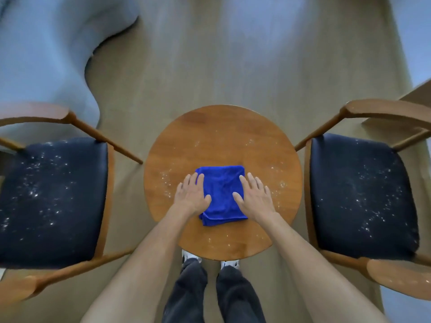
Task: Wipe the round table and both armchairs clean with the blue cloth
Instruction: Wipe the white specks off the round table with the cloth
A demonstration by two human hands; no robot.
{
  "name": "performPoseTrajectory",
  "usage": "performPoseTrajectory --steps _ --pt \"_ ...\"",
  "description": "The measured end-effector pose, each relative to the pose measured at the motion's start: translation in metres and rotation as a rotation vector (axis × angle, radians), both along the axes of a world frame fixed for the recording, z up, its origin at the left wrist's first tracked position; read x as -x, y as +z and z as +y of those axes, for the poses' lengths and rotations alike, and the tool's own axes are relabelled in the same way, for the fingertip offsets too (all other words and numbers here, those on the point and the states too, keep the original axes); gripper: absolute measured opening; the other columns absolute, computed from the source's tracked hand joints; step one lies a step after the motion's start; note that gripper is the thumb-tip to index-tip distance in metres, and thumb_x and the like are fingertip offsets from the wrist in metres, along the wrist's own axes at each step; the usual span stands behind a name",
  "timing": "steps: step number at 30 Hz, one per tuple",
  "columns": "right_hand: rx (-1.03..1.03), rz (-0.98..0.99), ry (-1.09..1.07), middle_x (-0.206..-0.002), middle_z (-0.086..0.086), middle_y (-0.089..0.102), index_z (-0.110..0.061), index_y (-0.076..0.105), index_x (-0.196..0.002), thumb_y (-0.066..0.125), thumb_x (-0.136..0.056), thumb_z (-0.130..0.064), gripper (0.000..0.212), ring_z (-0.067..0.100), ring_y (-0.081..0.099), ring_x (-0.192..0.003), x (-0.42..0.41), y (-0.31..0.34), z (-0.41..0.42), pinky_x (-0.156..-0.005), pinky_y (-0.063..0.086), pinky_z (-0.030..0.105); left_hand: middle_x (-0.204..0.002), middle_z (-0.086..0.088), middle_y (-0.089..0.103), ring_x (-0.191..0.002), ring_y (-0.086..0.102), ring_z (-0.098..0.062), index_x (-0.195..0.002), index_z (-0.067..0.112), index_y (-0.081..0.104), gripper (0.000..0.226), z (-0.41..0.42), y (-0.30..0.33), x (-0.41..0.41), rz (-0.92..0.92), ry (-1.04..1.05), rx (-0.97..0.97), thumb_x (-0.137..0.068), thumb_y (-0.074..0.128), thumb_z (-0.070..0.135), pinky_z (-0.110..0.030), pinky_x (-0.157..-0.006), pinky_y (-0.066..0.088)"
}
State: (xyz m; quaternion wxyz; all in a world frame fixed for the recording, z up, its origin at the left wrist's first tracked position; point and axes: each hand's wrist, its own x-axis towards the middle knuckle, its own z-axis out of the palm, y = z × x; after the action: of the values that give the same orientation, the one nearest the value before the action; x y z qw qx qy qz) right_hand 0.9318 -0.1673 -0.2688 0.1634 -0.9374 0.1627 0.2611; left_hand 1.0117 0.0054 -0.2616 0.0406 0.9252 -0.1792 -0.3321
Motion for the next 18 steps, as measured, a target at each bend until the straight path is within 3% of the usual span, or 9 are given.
performPoseTrajectory --steps 6,11,14,18 --pt "0.037 0.023 -0.002 -0.162 0.003 0.001 -0.019 0.008 -0.154 0.032 -0.101 -0.043 0.063 0.025 0.004 -0.148 -0.03 -0.062 -0.008 -0.118 0.013 0.046 -0.159 -0.006 0.009 -0.146 0.006 -0.024 -0.15 0.01 0.011 0.07 -0.004 -0.07 -0.038 -0.004 -0.118 -0.011 -0.093 0.043 0.033 -0.04 -0.117 0.017" --pt "0.113 0.001 0.108 -0.161 0.003 0.004 -0.016 0.01 -0.153 0.03 -0.103 -0.034 0.057 0.026 0.008 -0.147 -0.049 -0.094 -0.021 -0.116 0.018 0.045 -0.149 -0.003 0.028 -0.137 0.026 -0.021 -0.144 0.011 0.026 0.058 -0.008 -0.103 -0.061 -0.154 -0.158 0.028 -0.091 0.044 0.026 -0.035 -0.104 0.031" --pt "0.152 -0.07 0.175 -0.157 0.004 0.019 -0.015 0.016 -0.151 0.034 -0.102 -0.027 0.054 0.026 0.018 -0.143 -0.062 -0.105 -0.024 -0.113 0.023 0.041 -0.139 -0.003 0.039 -0.125 0.037 -0.024 -0.142 0.013 0.028 0.054 -0.016 -0.115 -0.07 -0.189 -0.192 0.02 -0.092 0.043 0.026 -0.035 -0.095 0.037" --pt "0.189 -0.163 0.178 -0.132 0.004 0.04 -0.015 0.031 -0.142 0.042 -0.094 -0.009 0.049 0.025 0.039 -0.12 -0.077 -0.109 -0.026 -0.098 0.034 0.034 -0.122 -0.006 0.043 -0.112 0.04 -0.026 -0.129 0.014 0.04 0.041 -0.027 -0.119 -0.075 -0.227 -0.219 -0.011 -0.089 0.045 0.021 -0.033 -0.087 0.036"
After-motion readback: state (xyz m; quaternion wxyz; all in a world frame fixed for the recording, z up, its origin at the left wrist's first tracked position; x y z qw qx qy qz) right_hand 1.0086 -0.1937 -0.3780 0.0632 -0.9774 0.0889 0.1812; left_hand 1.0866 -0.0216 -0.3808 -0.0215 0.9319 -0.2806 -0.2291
